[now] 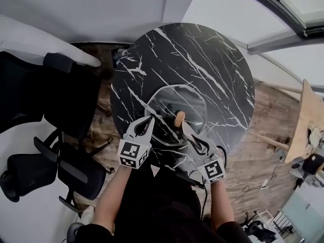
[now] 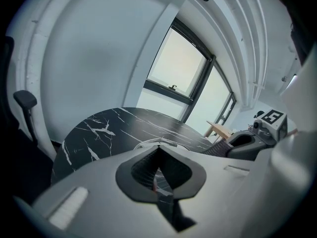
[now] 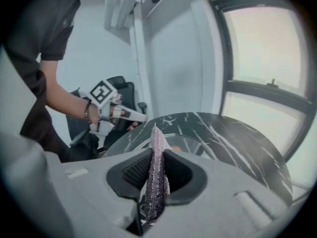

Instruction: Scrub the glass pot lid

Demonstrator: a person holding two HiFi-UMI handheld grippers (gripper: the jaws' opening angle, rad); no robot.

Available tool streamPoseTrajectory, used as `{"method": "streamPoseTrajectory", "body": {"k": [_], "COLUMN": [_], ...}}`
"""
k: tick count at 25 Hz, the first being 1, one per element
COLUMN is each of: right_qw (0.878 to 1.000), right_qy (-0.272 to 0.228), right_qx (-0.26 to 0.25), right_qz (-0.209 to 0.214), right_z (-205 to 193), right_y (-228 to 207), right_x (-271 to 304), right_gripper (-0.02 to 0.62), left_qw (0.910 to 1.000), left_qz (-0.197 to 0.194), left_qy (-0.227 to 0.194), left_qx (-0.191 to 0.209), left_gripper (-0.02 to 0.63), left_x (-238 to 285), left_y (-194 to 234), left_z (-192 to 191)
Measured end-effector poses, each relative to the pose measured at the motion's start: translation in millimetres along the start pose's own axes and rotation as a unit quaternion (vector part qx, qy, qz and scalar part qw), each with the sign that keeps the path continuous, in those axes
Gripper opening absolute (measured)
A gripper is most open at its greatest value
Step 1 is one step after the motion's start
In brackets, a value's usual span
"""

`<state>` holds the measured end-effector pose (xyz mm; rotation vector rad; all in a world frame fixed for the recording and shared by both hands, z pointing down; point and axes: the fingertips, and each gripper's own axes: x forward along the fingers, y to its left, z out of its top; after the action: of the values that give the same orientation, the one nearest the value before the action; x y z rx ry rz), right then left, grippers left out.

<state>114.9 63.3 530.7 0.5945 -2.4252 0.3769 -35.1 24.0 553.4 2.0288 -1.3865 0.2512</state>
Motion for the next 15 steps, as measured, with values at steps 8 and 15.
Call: {"method": "streamPoseTrajectory", "body": {"k": [8,15], "right_qw": [0.971,0.964], "right_qy": [0.076,0.116], "right_qx": [0.169,0.203], "right_qz": [-0.15,-0.127], "right_z": [-63,-71], "right_y": [-91,-109], "right_x": [15,55], "right_gripper": [0.072,0.077], "left_qw": [1.0,0.9997], "left_qz": [0.007,0.017], "left_qy": [-0.002,-0.005], "left_qx": [-0.005,-0.015], "left_gripper": [0.002,0.002], "left_x": [2,-4], "left_y": [0,11], "left_z": [4,1]}}
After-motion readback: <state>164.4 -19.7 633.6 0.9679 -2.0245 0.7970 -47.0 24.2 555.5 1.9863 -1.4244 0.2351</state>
